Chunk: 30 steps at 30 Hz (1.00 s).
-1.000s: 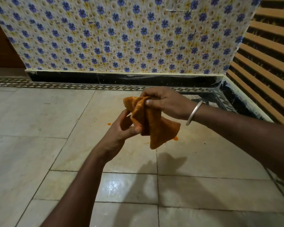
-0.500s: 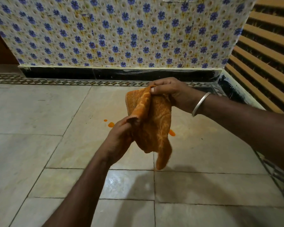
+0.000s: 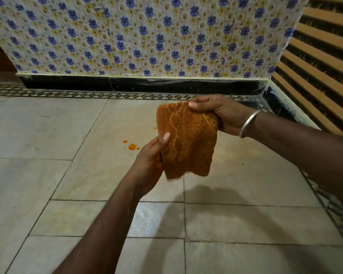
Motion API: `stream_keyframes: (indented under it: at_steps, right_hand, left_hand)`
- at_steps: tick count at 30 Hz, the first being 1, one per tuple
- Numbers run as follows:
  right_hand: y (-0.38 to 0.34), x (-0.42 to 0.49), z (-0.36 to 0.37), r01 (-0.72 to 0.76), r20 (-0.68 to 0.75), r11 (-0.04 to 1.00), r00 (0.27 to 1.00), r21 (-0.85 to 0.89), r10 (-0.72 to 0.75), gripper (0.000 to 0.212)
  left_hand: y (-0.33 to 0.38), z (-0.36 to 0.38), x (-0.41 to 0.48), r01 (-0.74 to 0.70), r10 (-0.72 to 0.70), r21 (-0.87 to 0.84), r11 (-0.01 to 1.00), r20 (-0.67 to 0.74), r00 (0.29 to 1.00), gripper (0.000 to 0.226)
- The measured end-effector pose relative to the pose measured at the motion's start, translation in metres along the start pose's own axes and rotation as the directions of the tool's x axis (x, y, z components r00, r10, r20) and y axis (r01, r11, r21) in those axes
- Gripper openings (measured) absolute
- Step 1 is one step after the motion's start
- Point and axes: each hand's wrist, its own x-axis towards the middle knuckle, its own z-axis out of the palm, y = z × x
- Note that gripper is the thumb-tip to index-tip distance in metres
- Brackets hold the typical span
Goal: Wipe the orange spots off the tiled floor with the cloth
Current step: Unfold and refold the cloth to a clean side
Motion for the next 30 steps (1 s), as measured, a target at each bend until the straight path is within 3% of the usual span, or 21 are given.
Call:
stream_keyframes:
  at_steps: [4, 7, 9, 11, 13, 15, 17, 19, 22, 27, 30]
  right_hand:
    - [-0.005, -0.003, 0.004, -0.018, 0.042, 0.999, 0.999, 0.051, 0.016, 0.04]
    - [0.001, -0.001, 0.008, -0.065, -0.018, 0.994, 0.998, 0.086, 0.067, 0.051]
    - [0.016, -0.001, 0.008, -0.164, -0.029, 0.976, 0.985, 0.145, 0.17, 0.072]
    - [0.035, -0.006, 0.009, -0.285, 0.054, 0.931, 0.958, 0.228, 0.28, 0.086]
    - [0.048, -0.011, 0.015, -0.336, 0.135, 0.875, 0.942, 0.349, 0.307, 0.083]
    - [0.054, -0.011, 0.016, -0.304, 0.152, 0.88, 0.952, 0.364, 0.266, 0.089]
    - [0.059, -0.006, 0.015, -0.24, 0.117, 0.939, 0.969, 0.246, 0.217, 0.099]
    - [0.066, -0.005, 0.02, -0.22, 0.08, 0.969, 0.974, 0.112, 0.212, 0.096]
    - [0.079, -0.005, 0.027, -0.195, 0.016, 0.979, 0.981, 0.056, 0.195, 0.077]
    - [0.085, -0.007, 0.026, -0.104, -0.161, 0.992, 0.983, -0.065, 0.092, 0.038]
    - [0.088, -0.007, 0.028, -0.071, -0.153, 0.975, 0.987, -0.212, 0.038, 0.043]
  left_hand:
    - [0.002, -0.001, 0.001, 0.103, -0.104, 0.025, 0.994, 0.066, 0.992, 0.041]
    - [0.002, 0.003, -0.001, 0.076, -0.076, 0.008, 0.997, 0.027, 0.997, 0.037]
    - [0.004, 0.005, 0.001, 0.052, -0.052, -0.045, 0.998, -0.018, 0.998, 0.037]
    - [0.005, 0.004, 0.003, 0.023, -0.025, -0.025, 0.999, -0.072, 0.997, 0.039]
    - [0.003, 0.001, 0.005, 0.027, -0.022, 0.032, 0.999, -0.13, 0.991, 0.037]
    - [0.0, -0.003, 0.006, 0.037, -0.028, 0.056, 0.998, -0.154, 0.988, 0.032]
    - [-0.001, -0.003, 0.004, 0.041, -0.035, 0.037, 0.998, -0.16, 0.986, 0.029]
    - [0.0, -0.003, 0.005, 0.044, -0.036, 0.046, 0.998, -0.168, 0.985, 0.027]
    - [0.004, -0.011, 0.009, 0.105, -0.08, 0.107, 0.989, -0.213, 0.974, 0.03]
    - [0.006, -0.016, 0.012, 0.135, -0.058, 0.159, 0.978, -0.412, 0.909, 0.099]
    - [0.003, -0.02, 0.009, 0.122, -0.05, 0.226, 0.966, -0.303, 0.952, 0.103]
